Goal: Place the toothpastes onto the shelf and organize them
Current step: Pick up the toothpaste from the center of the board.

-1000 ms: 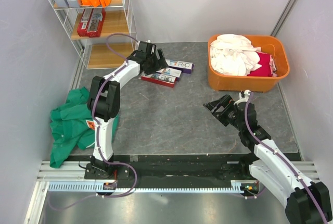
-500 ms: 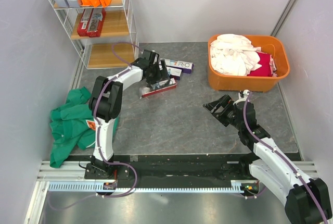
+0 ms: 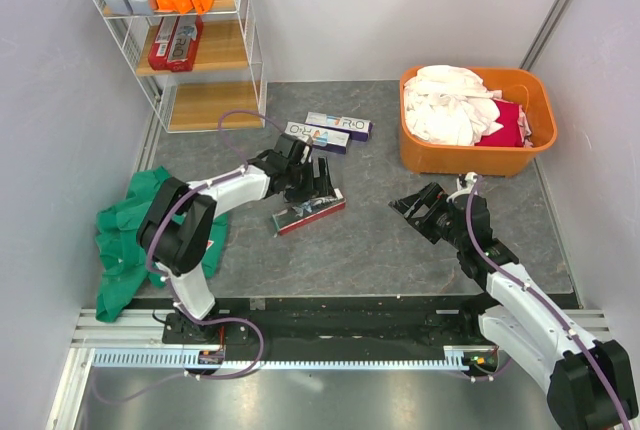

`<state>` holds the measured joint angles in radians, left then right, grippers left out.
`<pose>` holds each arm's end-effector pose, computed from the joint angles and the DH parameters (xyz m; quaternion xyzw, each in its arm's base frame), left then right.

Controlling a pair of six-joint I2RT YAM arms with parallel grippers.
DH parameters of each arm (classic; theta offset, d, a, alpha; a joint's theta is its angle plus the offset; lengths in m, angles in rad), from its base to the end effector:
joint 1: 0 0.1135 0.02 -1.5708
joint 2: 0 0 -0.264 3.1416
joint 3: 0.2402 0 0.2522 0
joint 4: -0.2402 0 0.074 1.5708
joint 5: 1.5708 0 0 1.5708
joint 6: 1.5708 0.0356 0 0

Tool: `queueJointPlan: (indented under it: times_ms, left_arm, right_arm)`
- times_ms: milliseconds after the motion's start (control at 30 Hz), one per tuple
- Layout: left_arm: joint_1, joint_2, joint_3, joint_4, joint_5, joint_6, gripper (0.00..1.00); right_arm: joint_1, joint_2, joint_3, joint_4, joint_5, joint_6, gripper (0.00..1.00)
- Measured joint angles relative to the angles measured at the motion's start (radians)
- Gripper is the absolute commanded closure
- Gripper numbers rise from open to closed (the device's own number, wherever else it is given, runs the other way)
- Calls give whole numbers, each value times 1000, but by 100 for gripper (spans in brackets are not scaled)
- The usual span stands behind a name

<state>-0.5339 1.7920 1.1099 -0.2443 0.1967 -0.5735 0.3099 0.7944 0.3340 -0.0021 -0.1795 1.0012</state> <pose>0.3161 -0.1950 0.1761 0.0124 0.9444 -0.2449 0.2191 0.1682 0.0605 0.1981 0.2426 0.8128 0.3799 0.3690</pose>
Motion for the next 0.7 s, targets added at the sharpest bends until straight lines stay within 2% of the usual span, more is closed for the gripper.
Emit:
queueJointPlan:
  times_ms: [433,700]
  left_arm:
    - [-61,-123,-111,84,19,75,6]
    - [-178,-123,-132,46,-91,119,7]
  right_arm:
    - [0,-15,0,-7,-6,0,2]
    - [0,-15,0,-8,-7,0,2]
